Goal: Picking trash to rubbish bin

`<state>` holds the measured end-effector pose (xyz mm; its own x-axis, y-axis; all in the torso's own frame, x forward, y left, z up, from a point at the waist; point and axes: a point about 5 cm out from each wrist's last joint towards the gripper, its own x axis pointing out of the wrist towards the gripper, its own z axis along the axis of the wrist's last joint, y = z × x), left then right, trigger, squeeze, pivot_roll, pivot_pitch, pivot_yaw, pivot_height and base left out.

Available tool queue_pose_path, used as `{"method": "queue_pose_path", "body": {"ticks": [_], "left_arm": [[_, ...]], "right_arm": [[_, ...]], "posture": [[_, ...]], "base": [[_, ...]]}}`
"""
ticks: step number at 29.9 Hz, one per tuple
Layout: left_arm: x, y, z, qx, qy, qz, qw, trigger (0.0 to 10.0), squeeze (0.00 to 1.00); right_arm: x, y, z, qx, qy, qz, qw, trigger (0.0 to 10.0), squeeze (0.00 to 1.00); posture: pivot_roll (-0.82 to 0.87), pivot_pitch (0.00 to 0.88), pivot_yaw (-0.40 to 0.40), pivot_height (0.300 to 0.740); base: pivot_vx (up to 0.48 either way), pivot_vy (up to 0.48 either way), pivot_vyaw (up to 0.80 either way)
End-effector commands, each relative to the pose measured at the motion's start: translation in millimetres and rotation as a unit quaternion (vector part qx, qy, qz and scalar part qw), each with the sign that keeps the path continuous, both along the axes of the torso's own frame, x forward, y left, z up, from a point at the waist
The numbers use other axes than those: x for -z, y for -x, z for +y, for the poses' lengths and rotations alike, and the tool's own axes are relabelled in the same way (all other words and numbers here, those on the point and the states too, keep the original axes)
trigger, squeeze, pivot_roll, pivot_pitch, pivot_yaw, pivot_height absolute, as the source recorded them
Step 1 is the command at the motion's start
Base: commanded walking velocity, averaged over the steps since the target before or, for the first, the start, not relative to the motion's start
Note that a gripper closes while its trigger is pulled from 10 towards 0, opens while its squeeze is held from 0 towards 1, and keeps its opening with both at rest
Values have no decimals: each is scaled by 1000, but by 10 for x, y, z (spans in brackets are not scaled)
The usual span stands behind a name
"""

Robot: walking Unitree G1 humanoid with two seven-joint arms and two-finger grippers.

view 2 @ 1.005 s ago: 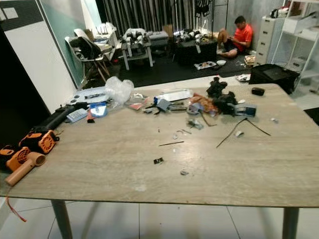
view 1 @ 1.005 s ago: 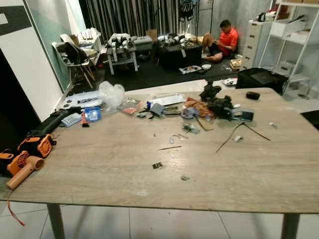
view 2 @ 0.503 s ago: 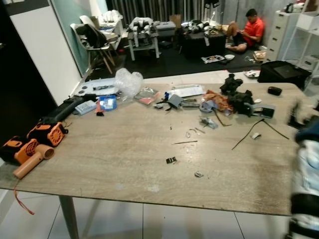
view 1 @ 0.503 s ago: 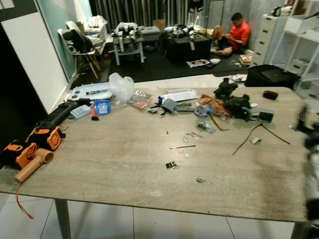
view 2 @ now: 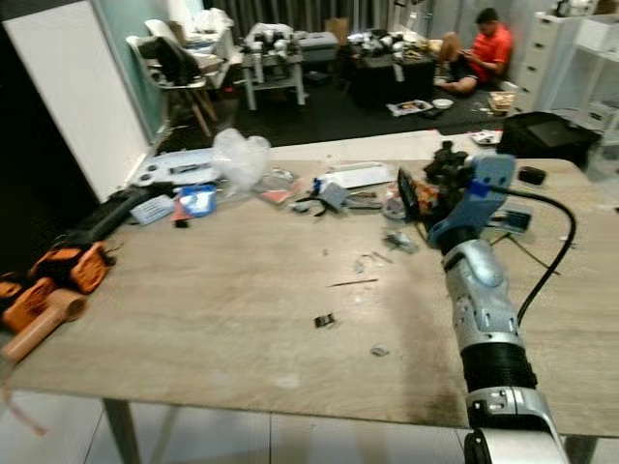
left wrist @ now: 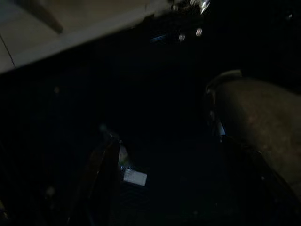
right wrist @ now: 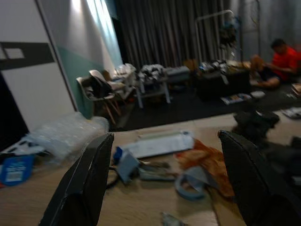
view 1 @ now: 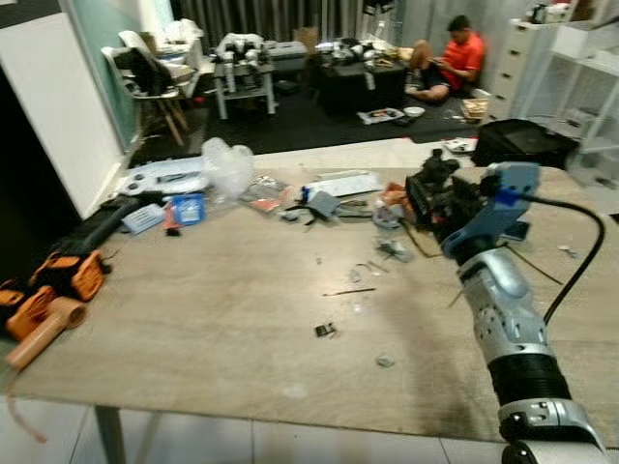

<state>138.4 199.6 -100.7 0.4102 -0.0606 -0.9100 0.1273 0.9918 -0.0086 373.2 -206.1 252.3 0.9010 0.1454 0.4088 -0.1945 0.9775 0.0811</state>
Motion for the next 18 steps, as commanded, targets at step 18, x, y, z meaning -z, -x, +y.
{"method": "queue_pose_path", "body": {"ticks": [18], "left_arm": [[22,85,41,7,-7,12,1000,10000,0]], "right_arm": [[8,12,164,-31,12,7,999,10000,0]], "posture": [[-139,80,88,740]], "base": [[348,0,0]]}}
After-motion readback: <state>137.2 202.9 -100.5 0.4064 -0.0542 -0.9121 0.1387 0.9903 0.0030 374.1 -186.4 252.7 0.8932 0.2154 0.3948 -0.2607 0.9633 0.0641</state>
